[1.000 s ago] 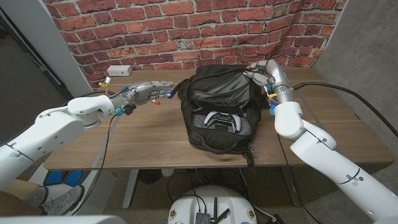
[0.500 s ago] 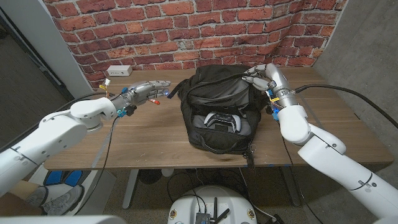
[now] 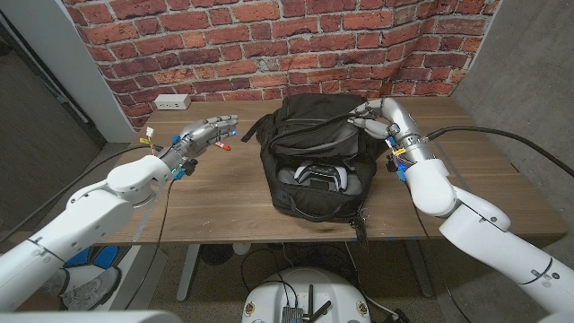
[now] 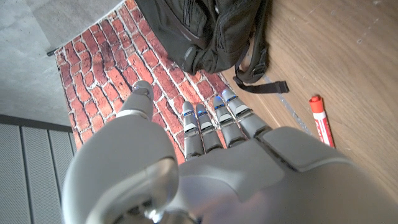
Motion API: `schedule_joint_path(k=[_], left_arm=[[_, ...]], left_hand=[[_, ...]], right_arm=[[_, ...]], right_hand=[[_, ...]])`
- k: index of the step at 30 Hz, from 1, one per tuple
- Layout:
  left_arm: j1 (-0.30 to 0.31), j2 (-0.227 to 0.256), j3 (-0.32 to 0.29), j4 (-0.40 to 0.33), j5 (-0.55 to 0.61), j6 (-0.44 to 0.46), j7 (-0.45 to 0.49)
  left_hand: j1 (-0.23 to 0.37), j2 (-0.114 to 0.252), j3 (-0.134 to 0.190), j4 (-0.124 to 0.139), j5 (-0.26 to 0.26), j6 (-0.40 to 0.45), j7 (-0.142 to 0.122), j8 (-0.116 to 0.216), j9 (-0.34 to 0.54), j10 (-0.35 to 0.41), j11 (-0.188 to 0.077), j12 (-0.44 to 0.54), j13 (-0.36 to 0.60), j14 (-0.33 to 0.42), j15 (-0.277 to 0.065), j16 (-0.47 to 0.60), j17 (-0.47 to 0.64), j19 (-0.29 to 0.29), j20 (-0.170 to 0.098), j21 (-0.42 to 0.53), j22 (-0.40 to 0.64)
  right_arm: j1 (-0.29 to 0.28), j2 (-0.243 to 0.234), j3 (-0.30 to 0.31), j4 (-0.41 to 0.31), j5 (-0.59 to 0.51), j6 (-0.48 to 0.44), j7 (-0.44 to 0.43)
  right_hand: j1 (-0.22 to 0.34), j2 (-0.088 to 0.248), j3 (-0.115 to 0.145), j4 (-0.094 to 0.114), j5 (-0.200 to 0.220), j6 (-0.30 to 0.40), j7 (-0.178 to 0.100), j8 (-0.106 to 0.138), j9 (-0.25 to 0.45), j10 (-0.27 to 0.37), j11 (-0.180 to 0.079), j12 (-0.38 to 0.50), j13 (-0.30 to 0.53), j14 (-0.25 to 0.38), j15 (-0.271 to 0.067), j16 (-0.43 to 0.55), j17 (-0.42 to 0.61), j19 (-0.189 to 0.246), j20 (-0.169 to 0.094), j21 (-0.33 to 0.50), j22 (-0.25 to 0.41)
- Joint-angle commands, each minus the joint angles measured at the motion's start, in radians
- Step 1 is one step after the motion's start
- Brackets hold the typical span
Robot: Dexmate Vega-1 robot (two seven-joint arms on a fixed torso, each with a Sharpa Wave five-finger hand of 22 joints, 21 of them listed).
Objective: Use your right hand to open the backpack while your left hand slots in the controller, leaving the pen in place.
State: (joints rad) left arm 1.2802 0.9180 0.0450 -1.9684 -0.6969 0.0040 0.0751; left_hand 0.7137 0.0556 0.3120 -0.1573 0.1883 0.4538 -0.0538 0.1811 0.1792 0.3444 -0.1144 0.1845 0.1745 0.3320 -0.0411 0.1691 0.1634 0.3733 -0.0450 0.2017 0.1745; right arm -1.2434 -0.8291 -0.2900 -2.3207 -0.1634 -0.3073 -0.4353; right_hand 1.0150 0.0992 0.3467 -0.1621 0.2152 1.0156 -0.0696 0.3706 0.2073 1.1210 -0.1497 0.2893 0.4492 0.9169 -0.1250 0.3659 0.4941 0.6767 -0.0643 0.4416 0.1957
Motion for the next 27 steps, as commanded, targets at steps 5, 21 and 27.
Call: schedule_joint_path(k=[5, 21, 27], left_arm=[[0.000, -0.171, 0.043, 0.125, 0.105, -0.218, 0.094], [-0.048, -0.285, 0.088, 0.247, 0.116, -0.333, 0.126], [-0.071, -0.306, 0.103, 0.280, 0.140, -0.354, 0.148]], left_hand=[[-0.010, 0.009, 0.004, 0.004, -0.001, -0.014, -0.007, -0.003, 0.003, -0.004, -0.009, 0.000, 0.004, -0.010, -0.084, -0.001, 0.001, -0.006, -0.088, -0.005, 0.002], [-0.013, 0.013, 0.007, 0.002, -0.002, -0.028, -0.009, -0.005, 0.002, -0.018, -0.011, -0.003, 0.003, -0.029, -0.083, -0.004, 0.000, -0.010, -0.091, -0.005, 0.002], [-0.016, 0.015, 0.008, 0.001, -0.003, -0.047, -0.015, -0.008, 0.002, -0.032, -0.013, -0.005, 0.003, -0.045, -0.087, -0.005, -0.001, -0.013, -0.093, -0.006, 0.003]], right_arm=[[-0.057, -0.023, 0.040, 0.030, -0.023, 0.092, 0.012], [-0.135, -0.033, 0.085, 0.049, -0.026, 0.198, 0.038], [-0.167, -0.040, 0.107, 0.055, -0.032, 0.236, 0.049]], right_hand=[[0.018, 0.026, 0.000, -0.001, 0.003, 0.003, -0.006, 0.006, 0.005, 0.004, 0.001, -0.003, 0.001, -0.008, -0.100, -0.004, 0.004, -0.009, -0.145, 0.011, 0.003], [0.016, 0.026, 0.001, -0.001, 0.005, 0.006, -0.004, 0.006, 0.005, 0.005, 0.008, -0.007, 0.001, -0.015, -0.100, -0.011, 0.004, -0.014, -0.145, 0.013, 0.002], [0.016, 0.024, 0.002, -0.003, 0.005, 0.002, -0.005, 0.005, 0.005, -0.004, 0.013, -0.011, 0.003, -0.023, -0.101, -0.017, 0.003, -0.020, -0.146, 0.013, 0.002]])
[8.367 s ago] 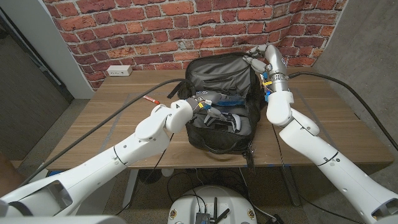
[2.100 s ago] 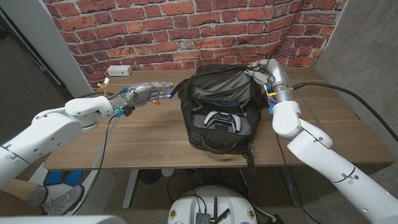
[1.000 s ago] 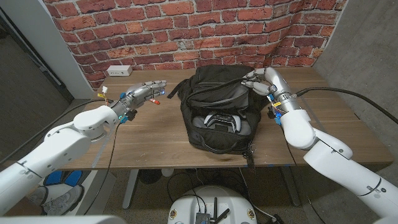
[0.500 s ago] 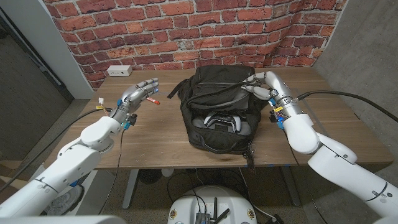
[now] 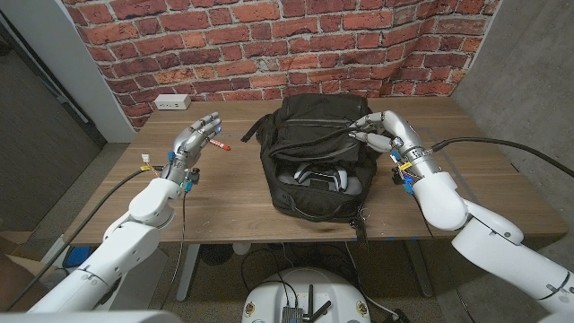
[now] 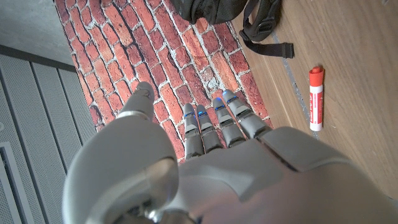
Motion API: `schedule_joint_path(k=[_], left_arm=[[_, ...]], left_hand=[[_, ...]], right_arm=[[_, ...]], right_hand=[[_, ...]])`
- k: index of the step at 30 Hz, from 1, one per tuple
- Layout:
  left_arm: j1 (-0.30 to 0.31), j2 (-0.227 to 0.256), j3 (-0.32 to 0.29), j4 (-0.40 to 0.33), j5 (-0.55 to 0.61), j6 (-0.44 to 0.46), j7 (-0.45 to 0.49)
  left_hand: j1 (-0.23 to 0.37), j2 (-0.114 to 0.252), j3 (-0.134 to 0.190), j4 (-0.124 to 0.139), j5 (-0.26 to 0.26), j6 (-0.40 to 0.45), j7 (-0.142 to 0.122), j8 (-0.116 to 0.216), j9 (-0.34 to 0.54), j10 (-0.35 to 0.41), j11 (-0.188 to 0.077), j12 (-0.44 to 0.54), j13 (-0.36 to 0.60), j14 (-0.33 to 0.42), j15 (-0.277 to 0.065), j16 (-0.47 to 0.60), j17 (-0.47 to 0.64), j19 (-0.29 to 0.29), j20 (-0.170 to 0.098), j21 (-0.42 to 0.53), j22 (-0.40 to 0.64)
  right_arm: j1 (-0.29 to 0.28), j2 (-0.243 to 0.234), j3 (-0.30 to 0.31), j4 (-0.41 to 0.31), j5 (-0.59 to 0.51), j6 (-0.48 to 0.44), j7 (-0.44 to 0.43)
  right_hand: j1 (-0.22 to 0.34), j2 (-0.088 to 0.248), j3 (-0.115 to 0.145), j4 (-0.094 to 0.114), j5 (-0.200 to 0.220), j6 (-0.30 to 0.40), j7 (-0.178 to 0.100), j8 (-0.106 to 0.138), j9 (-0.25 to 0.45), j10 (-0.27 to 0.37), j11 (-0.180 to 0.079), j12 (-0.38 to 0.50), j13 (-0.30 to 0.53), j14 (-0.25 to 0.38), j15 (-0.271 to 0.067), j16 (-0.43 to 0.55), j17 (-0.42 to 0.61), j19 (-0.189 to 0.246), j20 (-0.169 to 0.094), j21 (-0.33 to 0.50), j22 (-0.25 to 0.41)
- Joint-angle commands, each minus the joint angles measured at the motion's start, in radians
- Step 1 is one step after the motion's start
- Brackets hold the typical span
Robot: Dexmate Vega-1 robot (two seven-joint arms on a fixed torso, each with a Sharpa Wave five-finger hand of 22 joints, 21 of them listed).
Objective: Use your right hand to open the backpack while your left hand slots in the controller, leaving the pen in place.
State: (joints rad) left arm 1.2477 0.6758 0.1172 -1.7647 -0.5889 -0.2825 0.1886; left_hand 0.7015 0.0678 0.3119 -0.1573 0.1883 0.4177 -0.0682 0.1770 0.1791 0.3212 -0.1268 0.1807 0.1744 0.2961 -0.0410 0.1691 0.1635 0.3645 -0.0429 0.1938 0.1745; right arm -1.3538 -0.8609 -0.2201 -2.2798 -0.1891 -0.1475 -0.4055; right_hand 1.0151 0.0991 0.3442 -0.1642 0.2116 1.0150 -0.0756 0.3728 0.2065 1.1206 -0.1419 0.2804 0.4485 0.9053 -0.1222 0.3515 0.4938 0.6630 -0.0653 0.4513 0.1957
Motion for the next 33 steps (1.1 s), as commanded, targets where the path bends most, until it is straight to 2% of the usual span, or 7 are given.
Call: schedule_joint_path(k=[1, 10, 15, 19, 22, 33], left_arm=[[-0.046, -0.071, 0.033, 0.089, 0.035, -0.077, 0.036], [-0.079, -0.094, 0.048, 0.144, 0.035, -0.110, 0.032], [-0.092, -0.091, 0.055, 0.158, 0.026, -0.099, 0.025], [-0.100, -0.089, 0.059, 0.169, 0.015, -0.096, 0.014], [-0.109, -0.086, 0.064, 0.180, 0.006, -0.093, -0.001], [-0.119, -0.080, 0.070, 0.188, 0.004, -0.084, 0.007]], left_hand=[[-0.004, 0.003, 0.008, 0.001, -0.003, -0.012, -0.002, -0.004, 0.002, -0.011, -0.002, -0.002, 0.003, -0.010, -0.086, -0.006, -0.001, -0.005, -0.095, 0.002, 0.003], [-0.010, 0.005, 0.007, 0.001, -0.004, -0.035, -0.011, -0.005, 0.001, -0.028, -0.001, -0.003, 0.003, -0.031, -0.084, -0.006, 0.000, -0.020, -0.097, -0.002, 0.003], [-0.015, 0.007, 0.006, 0.001, -0.005, -0.053, -0.010, -0.006, 0.001, -0.048, -0.003, -0.005, 0.002, -0.046, -0.085, -0.004, 0.000, -0.032, -0.099, -0.004, 0.003], [-0.019, 0.009, 0.005, 0.002, -0.005, -0.069, -0.009, -0.006, 0.001, -0.061, 0.012, -0.006, 0.002, -0.055, -0.079, -0.004, 0.000, -0.039, -0.097, -0.005, 0.003], [-0.021, 0.009, 0.004, 0.002, -0.005, -0.073, -0.008, -0.006, 0.001, -0.063, 0.013, -0.004, 0.002, -0.056, -0.076, -0.003, 0.000, -0.041, -0.096, -0.005, 0.003], [-0.024, 0.011, 0.004, 0.002, -0.005, -0.079, -0.006, -0.004, 0.000, -0.064, 0.011, -0.001, 0.002, -0.057, -0.073, -0.001, 0.000, -0.042, -0.094, -0.003, 0.003]], right_arm=[[-0.066, -0.013, 0.043, 0.015, -0.007, 0.085, 0.022], [-0.109, -0.016, 0.068, 0.013, -0.016, 0.110, 0.051], [-0.129, -0.017, 0.077, 0.003, -0.020, 0.098, 0.073], [-0.147, -0.017, 0.084, -0.007, -0.025, 0.085, 0.084], [-0.167, -0.026, 0.093, -0.017, -0.030, 0.077, 0.099], [-0.184, -0.034, 0.104, -0.020, -0.031, 0.064, 0.136]], right_hand=[[0.016, 0.024, 0.004, -0.001, 0.009, 0.003, 0.001, 0.002, 0.006, -0.006, 0.004, -0.003, 0.004, -0.012, -0.103, -0.003, 0.004, -0.007, -0.145, 0.004, 0.002], [0.018, 0.014, 0.002, -0.006, 0.008, 0.007, -0.003, 0.003, 0.006, -0.012, 0.001, -0.009, 0.004, -0.030, -0.104, -0.013, 0.003, -0.017, -0.143, 0.002, 0.002], [0.016, 0.008, -0.001, -0.006, 0.007, 0.007, -0.014, 0.003, 0.005, -0.020, 0.000, -0.015, 0.001, -0.041, -0.104, -0.018, 0.004, -0.027, -0.142, 0.000, 0.002], [0.015, 0.005, -0.004, -0.005, 0.007, 0.004, -0.022, 0.001, 0.006, -0.026, -0.004, -0.019, 0.001, -0.051, -0.102, -0.023, 0.004, -0.035, -0.140, -0.002, 0.002], [0.012, -0.003, -0.009, -0.005, 0.005, -0.003, -0.023, -0.001, 0.006, -0.025, -0.002, -0.021, 0.000, -0.058, -0.102, -0.024, 0.006, -0.037, -0.136, -0.002, 0.001], [0.008, -0.015, -0.021, -0.003, 0.004, -0.022, -0.034, -0.009, 0.007, -0.059, -0.005, -0.042, -0.006, -0.089, -0.100, -0.031, 0.014, -0.045, -0.125, -0.002, 0.000]])
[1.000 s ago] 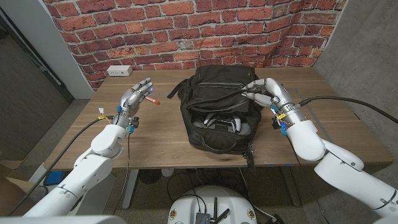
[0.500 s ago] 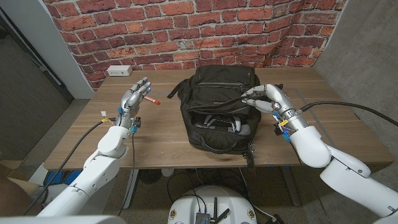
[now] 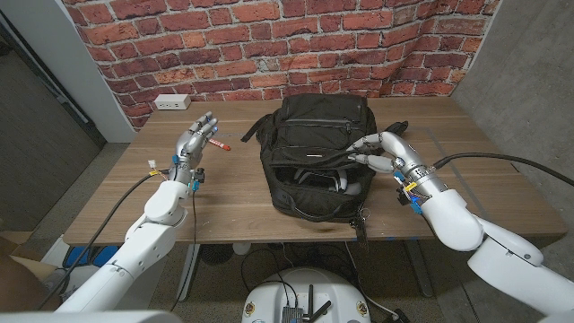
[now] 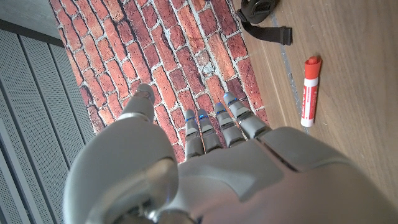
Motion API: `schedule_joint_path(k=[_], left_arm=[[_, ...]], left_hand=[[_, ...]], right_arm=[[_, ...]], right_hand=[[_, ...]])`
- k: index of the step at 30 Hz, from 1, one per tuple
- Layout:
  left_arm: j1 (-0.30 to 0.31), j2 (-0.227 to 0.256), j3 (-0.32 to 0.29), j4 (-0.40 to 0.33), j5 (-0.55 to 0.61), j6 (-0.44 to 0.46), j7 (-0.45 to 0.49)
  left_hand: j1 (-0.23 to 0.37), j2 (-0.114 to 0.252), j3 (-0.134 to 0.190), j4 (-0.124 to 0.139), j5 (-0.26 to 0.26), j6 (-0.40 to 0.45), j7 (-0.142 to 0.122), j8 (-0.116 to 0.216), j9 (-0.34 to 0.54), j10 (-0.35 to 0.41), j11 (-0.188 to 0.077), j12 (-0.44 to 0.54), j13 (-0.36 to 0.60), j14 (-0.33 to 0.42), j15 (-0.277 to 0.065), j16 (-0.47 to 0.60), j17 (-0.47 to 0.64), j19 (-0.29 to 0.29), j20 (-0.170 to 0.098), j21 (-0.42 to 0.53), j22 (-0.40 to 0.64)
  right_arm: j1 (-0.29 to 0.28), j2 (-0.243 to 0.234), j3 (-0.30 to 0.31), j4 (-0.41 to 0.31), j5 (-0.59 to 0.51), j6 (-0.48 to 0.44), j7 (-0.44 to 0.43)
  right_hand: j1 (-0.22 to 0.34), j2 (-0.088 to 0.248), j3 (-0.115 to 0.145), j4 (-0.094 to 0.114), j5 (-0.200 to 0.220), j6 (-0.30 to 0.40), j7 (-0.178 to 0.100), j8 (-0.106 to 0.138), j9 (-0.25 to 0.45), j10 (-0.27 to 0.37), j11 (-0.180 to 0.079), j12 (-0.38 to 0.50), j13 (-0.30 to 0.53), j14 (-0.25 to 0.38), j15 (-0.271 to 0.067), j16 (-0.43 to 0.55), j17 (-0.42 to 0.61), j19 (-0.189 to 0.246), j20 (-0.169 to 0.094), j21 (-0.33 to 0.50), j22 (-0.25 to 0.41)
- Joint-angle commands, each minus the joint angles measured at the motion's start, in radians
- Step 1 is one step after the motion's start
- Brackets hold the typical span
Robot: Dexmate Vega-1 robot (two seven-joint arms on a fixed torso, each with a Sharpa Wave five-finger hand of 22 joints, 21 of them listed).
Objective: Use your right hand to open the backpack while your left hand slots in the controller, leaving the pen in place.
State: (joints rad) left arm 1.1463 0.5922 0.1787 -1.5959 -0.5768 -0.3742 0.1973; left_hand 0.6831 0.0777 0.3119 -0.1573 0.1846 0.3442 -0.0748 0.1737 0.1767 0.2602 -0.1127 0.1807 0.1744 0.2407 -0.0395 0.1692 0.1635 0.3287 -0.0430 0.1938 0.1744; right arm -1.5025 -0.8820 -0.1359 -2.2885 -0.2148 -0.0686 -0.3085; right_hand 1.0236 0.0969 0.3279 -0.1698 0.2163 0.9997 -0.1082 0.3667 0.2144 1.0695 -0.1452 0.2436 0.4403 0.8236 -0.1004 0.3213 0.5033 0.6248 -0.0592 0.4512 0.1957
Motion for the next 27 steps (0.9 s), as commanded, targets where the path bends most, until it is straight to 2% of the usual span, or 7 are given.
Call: schedule_joint_path(k=[1, 10, 16, 22, 27], left_arm=[[-0.018, 0.003, 0.009, 0.020, -0.010, 0.007, -0.002], [-0.024, 0.000, 0.015, 0.025, -0.019, 0.019, 0.004], [-0.034, -0.005, 0.020, 0.037, -0.024, 0.019, 0.002], [-0.042, -0.015, 0.027, 0.050, -0.027, 0.014, 0.001], [-0.047, -0.016, 0.031, 0.055, -0.027, 0.016, 0.002]], left_hand=[[-0.006, 0.002, 0.004, 0.002, -0.002, -0.005, 0.001, 0.000, 0.003, -0.003, -0.004, -0.001, 0.002, -0.002, -0.075, -0.001, 0.000, -0.006, -0.094, -0.003, 0.003], [-0.006, 0.007, 0.006, 0.001, -0.001, -0.007, 0.003, 0.002, 0.003, -0.004, -0.004, 0.001, 0.002, -0.002, -0.072, 0.001, 0.000, -0.006, -0.093, -0.002, 0.003], [-0.005, 0.011, 0.008, 0.001, 0.000, -0.003, 0.004, 0.005, 0.003, -0.001, -0.004, 0.003, 0.002, 0.000, -0.072, 0.002, 0.000, -0.006, -0.092, -0.001, 0.002], [-0.005, 0.014, 0.010, 0.000, 0.000, 0.003, 0.004, 0.008, 0.003, 0.003, -0.003, 0.006, 0.002, 0.003, -0.073, 0.003, 0.000, -0.003, -0.092, 0.001, 0.002], [-0.004, 0.018, 0.012, -0.001, 0.000, 0.004, 0.006, 0.009, 0.003, 0.004, -0.006, 0.007, 0.002, 0.004, -0.073, 0.004, 0.000, -0.003, -0.091, 0.001, 0.002]], right_arm=[[-0.038, -0.015, 0.021, -0.013, -0.008, -0.015, 0.042], [-0.063, -0.035, 0.031, -0.027, -0.045, -0.038, 0.060], [-0.083, -0.051, 0.049, -0.033, -0.061, -0.053, 0.080], [-0.101, -0.064, 0.067, -0.039, -0.071, -0.062, 0.102], [-0.123, -0.075, 0.096, -0.050, -0.077, -0.070, 0.126]], right_hand=[[0.000, -0.013, -0.005, 0.002, -0.001, -0.007, -0.001, -0.003, -0.001, -0.011, -0.001, -0.007, 0.002, -0.009, -0.122, -0.001, 0.005, -0.008, -0.131, -0.002, 0.000], [0.001, -0.017, -0.010, 0.002, -0.001, -0.005, -0.008, -0.003, 0.000, -0.007, -0.005, -0.007, 0.001, -0.018, -0.122, 0.001, 0.013, -0.012, -0.127, -0.003, -0.001], [-0.005, -0.027, -0.020, 0.004, -0.002, -0.012, -0.015, -0.006, 0.000, -0.014, -0.007, -0.010, 0.004, -0.041, -0.114, -0.003, 0.018, -0.023, -0.112, -0.005, -0.002], [-0.022, -0.044, -0.043, 0.011, -0.005, -0.037, -0.026, -0.015, 0.001, -0.042, -0.019, -0.024, 0.004, -0.080, -0.109, -0.001, 0.036, -0.030, -0.093, -0.006, -0.004], [-0.029, -0.059, -0.063, 0.011, -0.004, -0.092, -0.038, -0.038, 0.001, -0.104, -0.031, -0.050, -0.003, -0.134, -0.106, -0.001, 0.061, -0.043, -0.073, -0.010, -0.007]])
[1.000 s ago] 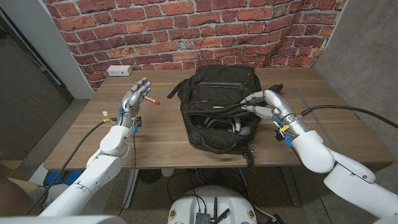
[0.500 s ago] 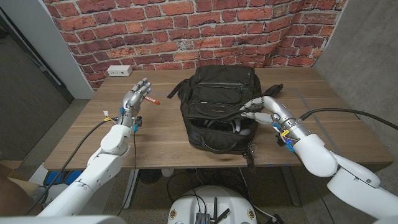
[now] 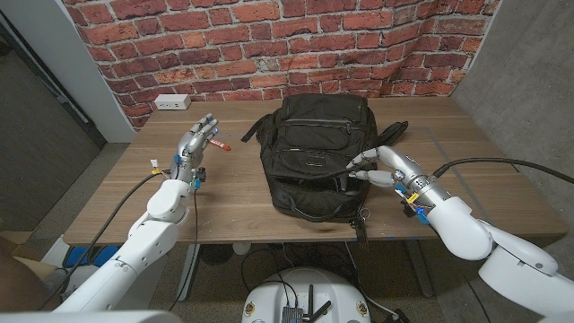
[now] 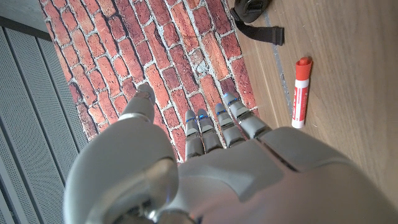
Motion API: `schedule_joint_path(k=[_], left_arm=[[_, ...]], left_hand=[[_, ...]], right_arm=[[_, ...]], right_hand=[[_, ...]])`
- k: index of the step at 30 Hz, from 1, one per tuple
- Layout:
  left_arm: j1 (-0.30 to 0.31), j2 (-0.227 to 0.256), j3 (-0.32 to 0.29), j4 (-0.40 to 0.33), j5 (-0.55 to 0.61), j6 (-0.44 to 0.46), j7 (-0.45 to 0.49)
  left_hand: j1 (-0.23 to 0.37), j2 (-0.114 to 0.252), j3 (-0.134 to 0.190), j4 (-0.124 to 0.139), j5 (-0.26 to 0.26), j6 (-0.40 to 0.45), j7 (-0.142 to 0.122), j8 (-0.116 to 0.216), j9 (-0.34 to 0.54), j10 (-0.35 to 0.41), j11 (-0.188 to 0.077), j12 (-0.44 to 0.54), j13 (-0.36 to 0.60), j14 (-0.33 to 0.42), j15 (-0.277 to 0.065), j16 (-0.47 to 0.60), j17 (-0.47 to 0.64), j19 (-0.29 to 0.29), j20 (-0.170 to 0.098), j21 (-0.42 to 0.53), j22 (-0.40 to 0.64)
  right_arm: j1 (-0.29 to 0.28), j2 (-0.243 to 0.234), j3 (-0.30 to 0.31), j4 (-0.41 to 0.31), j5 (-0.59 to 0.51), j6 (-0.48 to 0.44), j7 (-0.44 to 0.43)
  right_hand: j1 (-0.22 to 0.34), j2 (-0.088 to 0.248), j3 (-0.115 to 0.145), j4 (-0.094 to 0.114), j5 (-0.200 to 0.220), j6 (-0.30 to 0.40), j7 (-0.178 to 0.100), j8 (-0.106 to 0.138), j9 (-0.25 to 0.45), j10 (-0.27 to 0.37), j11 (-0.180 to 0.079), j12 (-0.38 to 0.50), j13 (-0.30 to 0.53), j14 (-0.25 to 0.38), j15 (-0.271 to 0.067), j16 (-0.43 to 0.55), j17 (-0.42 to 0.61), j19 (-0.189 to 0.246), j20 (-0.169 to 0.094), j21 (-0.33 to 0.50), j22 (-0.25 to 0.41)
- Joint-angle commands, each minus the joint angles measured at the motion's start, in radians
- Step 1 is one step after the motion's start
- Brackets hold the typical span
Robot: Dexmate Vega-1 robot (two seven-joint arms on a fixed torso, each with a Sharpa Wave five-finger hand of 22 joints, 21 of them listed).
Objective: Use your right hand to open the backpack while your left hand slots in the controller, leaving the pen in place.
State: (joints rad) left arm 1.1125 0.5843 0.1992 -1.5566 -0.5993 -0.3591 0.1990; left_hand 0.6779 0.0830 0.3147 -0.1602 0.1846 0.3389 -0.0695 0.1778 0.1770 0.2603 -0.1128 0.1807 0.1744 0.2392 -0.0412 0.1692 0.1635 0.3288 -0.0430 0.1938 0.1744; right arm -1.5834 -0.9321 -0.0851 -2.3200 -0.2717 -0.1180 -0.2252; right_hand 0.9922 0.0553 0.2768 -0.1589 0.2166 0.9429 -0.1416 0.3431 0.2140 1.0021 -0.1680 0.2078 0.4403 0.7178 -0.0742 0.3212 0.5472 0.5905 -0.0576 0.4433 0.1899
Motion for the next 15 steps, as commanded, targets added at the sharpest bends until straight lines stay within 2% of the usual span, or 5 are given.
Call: schedule_joint_path(k=[1, 5, 12, 14, 15], left_arm=[[-0.015, -0.010, 0.011, 0.020, -0.006, -0.002, -0.002], [-0.018, -0.012, 0.014, 0.023, -0.007, -0.001, -0.002], [-0.019, -0.013, 0.017, 0.025, -0.008, 0.000, 0.001], [-0.020, -0.013, 0.017, 0.026, -0.007, -0.001, 0.003], [-0.020, -0.013, 0.018, 0.025, -0.006, 0.000, 0.004]], left_hand=[[0.001, 0.013, 0.010, 0.002, 0.000, 0.010, 0.000, 0.005, 0.002, 0.004, -0.006, 0.007, 0.002, 0.006, -0.071, 0.004, -0.001, -0.002, -0.091, 0.002, 0.002], [0.001, 0.014, 0.011, 0.002, 0.000, 0.011, -0.001, 0.005, 0.002, 0.006, -0.003, 0.007, 0.002, 0.008, -0.071, 0.004, -0.001, -0.001, -0.090, 0.002, 0.002], [0.002, 0.017, 0.013, 0.001, 0.000, 0.011, -0.001, 0.005, 0.002, 0.007, -0.003, 0.008, 0.002, 0.010, -0.070, 0.005, -0.001, 0.002, -0.088, 0.003, 0.002], [0.002, 0.018, 0.014, 0.001, 0.001, 0.011, 0.000, 0.005, 0.002, 0.007, -0.004, 0.008, 0.002, 0.010, -0.070, 0.004, -0.001, 0.001, -0.088, 0.003, 0.002], [0.002, 0.019, 0.014, 0.001, 0.001, 0.011, 0.000, 0.005, 0.002, 0.007, -0.005, 0.008, 0.002, 0.010, -0.070, 0.005, -0.001, 0.002, -0.088, 0.004, 0.002]], right_arm=[[-0.046, -0.028, 0.051, -0.021, -0.022, -0.022, 0.049], [-0.051, -0.031, 0.061, -0.024, -0.027, -0.024, 0.067], [-0.058, -0.032, 0.077, -0.030, -0.038, -0.027, 0.093], [-0.060, -0.036, 0.086, -0.032, -0.034, -0.028, 0.110], [-0.060, -0.037, 0.089, -0.032, -0.035, -0.028, 0.115]], right_hand=[[0.001, -0.020, -0.014, 0.000, -0.004, -0.043, -0.006, -0.017, 0.001, -0.042, -0.007, -0.016, -0.004, -0.035, -0.130, -0.001, 0.019, -0.009, -0.074, -0.002, -0.001], [-0.002, -0.040, -0.032, -0.001, -0.005, -0.092, -0.009, -0.038, -0.001, -0.108, -0.015, -0.029, -0.015, -0.088, -0.125, -0.008, 0.031, -0.021, -0.060, -0.008, -0.003], [0.003, -0.075, -0.053, -0.003, -0.011, -0.175, -0.023, -0.072, -0.005, -0.234, -0.015, -0.036, -0.039, -0.189, -0.117, -0.042, 0.027, -0.051, -0.039, -0.025, -0.006], [0.008, -0.087, -0.057, -0.002, -0.017, -0.223, -0.031, -0.092, -0.007, -0.294, -0.022, -0.038, -0.053, -0.235, -0.100, -0.061, 0.019, -0.067, -0.030, -0.037, -0.007], [0.011, -0.093, -0.059, -0.002, -0.019, -0.248, -0.035, -0.102, -0.008, -0.318, -0.018, -0.037, -0.061, -0.254, -0.096, -0.069, 0.014, -0.079, -0.025, -0.045, -0.008]])
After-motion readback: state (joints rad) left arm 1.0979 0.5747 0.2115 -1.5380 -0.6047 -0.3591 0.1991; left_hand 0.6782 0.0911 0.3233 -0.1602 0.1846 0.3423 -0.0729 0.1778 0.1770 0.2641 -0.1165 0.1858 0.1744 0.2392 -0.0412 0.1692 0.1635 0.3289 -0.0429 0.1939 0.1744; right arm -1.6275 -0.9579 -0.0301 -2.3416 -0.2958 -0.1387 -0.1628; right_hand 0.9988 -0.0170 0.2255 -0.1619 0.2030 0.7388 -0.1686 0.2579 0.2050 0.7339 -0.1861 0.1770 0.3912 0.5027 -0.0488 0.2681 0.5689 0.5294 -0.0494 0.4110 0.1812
